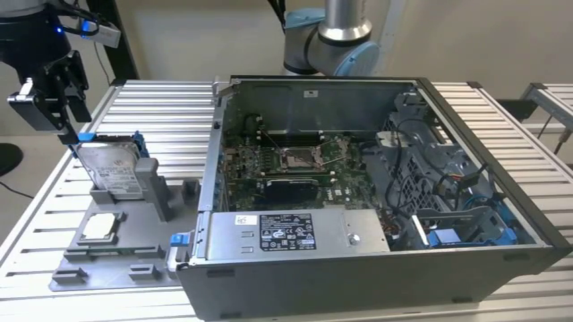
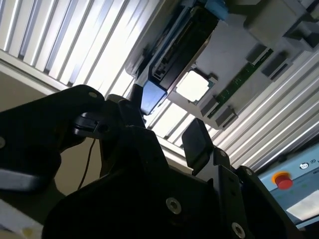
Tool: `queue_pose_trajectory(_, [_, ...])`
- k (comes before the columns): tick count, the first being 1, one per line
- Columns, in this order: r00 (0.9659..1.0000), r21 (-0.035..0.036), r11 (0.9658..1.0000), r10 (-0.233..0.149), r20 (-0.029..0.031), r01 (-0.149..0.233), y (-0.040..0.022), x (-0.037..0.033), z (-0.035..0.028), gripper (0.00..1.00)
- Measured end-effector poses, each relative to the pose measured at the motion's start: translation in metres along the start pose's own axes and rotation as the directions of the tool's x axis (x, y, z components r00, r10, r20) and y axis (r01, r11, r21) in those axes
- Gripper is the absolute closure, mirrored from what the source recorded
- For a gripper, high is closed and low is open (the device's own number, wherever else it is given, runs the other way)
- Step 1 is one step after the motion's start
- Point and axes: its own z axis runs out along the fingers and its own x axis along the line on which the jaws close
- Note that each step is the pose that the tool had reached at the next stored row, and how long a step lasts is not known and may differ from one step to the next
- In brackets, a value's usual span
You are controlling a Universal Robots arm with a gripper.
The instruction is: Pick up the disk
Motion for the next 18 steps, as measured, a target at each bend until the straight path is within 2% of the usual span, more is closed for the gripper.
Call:
queue_pose_trajectory(5, [1.0000,0.0031,1.0000,0.000,0.0015,0.000,0.0017,-0.0001,0.0091,0.00])
queue_pose_trajectory(8, [1.0000,0.0099,1.0000,0.000,0.0050,0.000,0.0025,-0.0001,0.0132,0.00])
queue_pose_trajectory(10, [0.9999,0.0157,0.9999,0.000,0.0102,0.000,0.0030,-0.0002,0.0154,0.00])
queue_pose_trajectory(12, [0.9997,0.0192,0.9998,-0.001,0.0229,0.000,0.0034,-0.0004,0.0168,0.00])
queue_pose_trajectory(15, [0.9985,0.0229,0.9997,-0.002,0.0551,0.000,0.0038,-0.0013,0.0183,0.00])
queue_pose_trajectory(16, [0.9981,0.0237,0.9997,-0.002,0.0610,0.000,0.0038,-0.0016,0.0194,0.00])
queue_pose_trajectory(18, [0.9981,0.0239,0.9997,-0.002,0.0621,0.000,0.0038,-0.0019,0.0230,0.00])
